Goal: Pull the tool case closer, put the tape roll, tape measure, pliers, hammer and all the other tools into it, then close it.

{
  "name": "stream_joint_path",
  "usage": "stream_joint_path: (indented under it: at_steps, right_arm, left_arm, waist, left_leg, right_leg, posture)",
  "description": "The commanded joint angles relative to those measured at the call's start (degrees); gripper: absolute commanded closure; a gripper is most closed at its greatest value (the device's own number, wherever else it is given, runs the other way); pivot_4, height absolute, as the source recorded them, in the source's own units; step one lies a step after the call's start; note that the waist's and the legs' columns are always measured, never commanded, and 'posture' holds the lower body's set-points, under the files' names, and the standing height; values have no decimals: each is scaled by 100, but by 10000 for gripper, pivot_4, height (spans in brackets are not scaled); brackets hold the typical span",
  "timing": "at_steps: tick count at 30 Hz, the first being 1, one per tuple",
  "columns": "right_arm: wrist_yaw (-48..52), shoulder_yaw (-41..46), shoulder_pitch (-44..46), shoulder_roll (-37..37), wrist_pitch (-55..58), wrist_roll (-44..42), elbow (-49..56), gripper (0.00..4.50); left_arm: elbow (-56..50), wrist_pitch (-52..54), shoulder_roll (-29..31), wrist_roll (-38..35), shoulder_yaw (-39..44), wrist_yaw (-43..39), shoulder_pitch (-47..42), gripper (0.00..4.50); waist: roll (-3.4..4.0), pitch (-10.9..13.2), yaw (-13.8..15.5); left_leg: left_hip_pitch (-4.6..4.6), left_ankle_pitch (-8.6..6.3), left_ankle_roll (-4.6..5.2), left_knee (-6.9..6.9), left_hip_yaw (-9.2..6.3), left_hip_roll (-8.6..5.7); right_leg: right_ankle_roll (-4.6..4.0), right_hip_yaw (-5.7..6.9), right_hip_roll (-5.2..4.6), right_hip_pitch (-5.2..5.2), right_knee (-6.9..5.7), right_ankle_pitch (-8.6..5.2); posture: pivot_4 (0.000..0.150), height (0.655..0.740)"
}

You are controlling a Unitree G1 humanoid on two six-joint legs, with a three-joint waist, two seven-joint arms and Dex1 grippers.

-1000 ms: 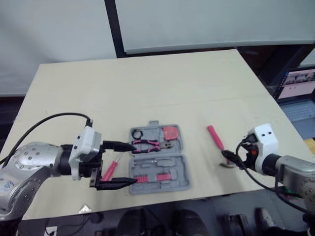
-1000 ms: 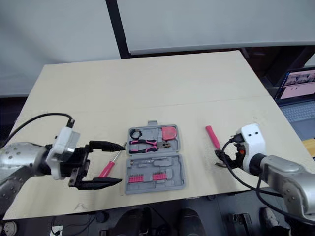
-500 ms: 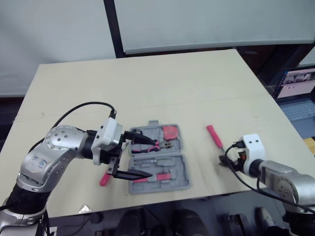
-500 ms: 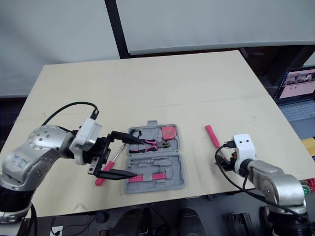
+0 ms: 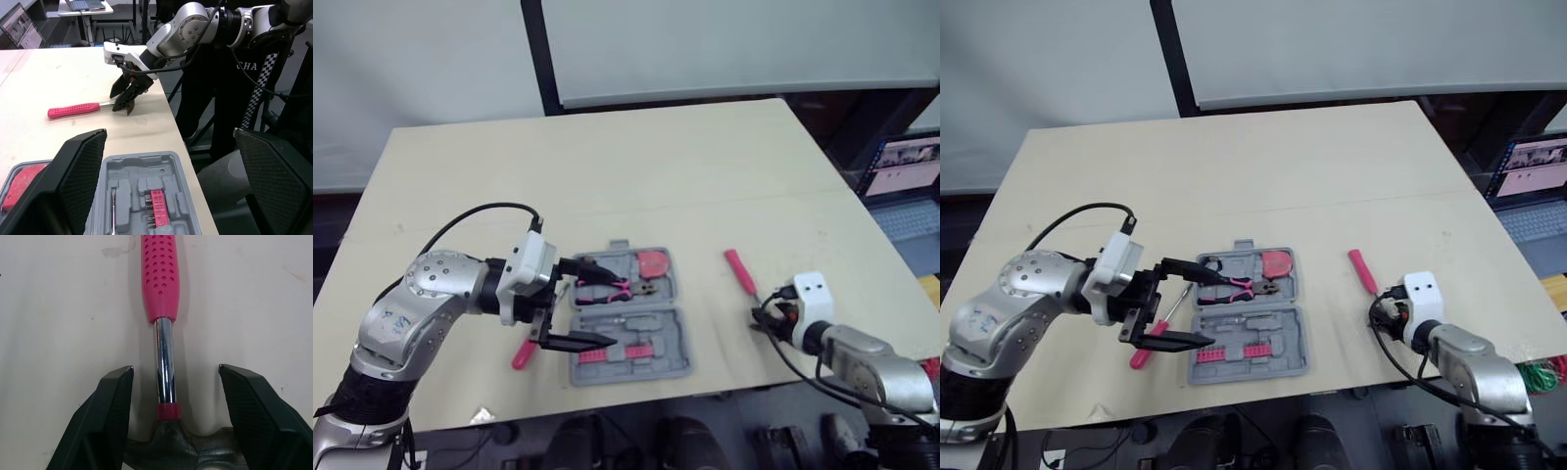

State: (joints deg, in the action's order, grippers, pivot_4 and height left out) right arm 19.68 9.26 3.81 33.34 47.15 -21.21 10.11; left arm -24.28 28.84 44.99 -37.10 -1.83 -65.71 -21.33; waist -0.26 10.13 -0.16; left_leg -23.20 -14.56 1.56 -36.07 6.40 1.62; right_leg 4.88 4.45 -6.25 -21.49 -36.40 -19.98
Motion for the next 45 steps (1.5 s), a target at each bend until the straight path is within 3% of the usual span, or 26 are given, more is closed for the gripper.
stream_joint_path:
  at_steps: [1, 6, 9, 13, 25, 32, 38, 42, 45]
  right_arm:
    - [100, 65, -39, -42, -230, 94, -65, 16485]
    - [94, 21, 24, -91, -388, 192, -277, 16485]
    - [84, -26, -20, -70, -244, 199, -310, 24850]
    - [65, 42, -149, -41, -84, 172, -97, 44369]
    - [264, 202, 39, 247, 148, 63, 454, 44766]
    - [1882, -371, 245, 1775, 311, -292, 1591, 44766]
    - [3211, -1389, 1520, 2924, 919, -857, 2660, 44766]
    - [3493, -2221, 2604, 2891, 1506, -978, 2864, 44766]
    - [3478, -3039, 3525, 2434, 2209, -1091, 2982, 44766]
  left_arm:
    - [-89, -65, -38, 16, 47, 34, -86, 0]
    - [-87, -63, -68, 42, 21, 52, -126, 0]
    - [-76, -56, -87, 67, 10, 57, -162, 0]
    - [-67, -47, -89, 79, 26, 54, -197, 0]
    - [6, -180, -119, 153, 27, -31, -148, 0]
    - [207, -266, 342, 230, 300, -369, 174, 0]
    - [499, -771, 783, 590, 560, -643, 911, 0]
    - [725, -1087, 939, 807, 685, -739, 1237, 0]
    - [880, -1445, 1045, 1044, 762, -848, 1524, 0]
  waist:
    - [0, 0, 0]
    - [0, 0, 3]
    - [-1, -1, 0]
    - [-6, -4, 10]
    - [-9, -6, 9]
    - [-4, -3, -34]
    - [-4, 8, -67]
    - [-4, 9, -71]
    - [-4, 10, -137]
  left_leg:
    - [0, 0, 0, 0, 0, 0]
    - [1, 1, -1, -4, 0, 0]
    - [1, 1, -1, -4, 0, 0]
    - [2, 1, -2, -5, 0, 0]
    - [2, 1, -2, -4, 0, 0]
    - [4, 0, 0, 0, 3, 2]
    - [5, -5, 2, 5, 0, 12]
    - [3, -26, 26, 3, -5, 11]
    - [-1, -30, 20, 3, -9, 8]
  right_leg:
    - [0, 0, 0, 0, 0, 0]
    - [0, -1, 0, 1, -3, 0]
    - [0, -2, 0, 1, -4, 0]
    - [0, -2, 0, 2, -5, 0]
    - [0, -2, -1, 1, -5, 0]
    - [-1, -5, 1, -3, -5, 0]
    - [-10, -3, 4, -7, -2, -6]
    - [-14, -1, -9, -8, 0, -8]
    - [-16, 1, -19, -10, 8, -9]
  posture:
    - [1500, 7278]
    - [1500, 7278]
    - [1500, 7278]
    - [1500, 7278]
    - [1500, 7278]
    - [1500, 7278]
    - [1500, 7278]
    - [1500, 7278]
    - [1500, 7278]
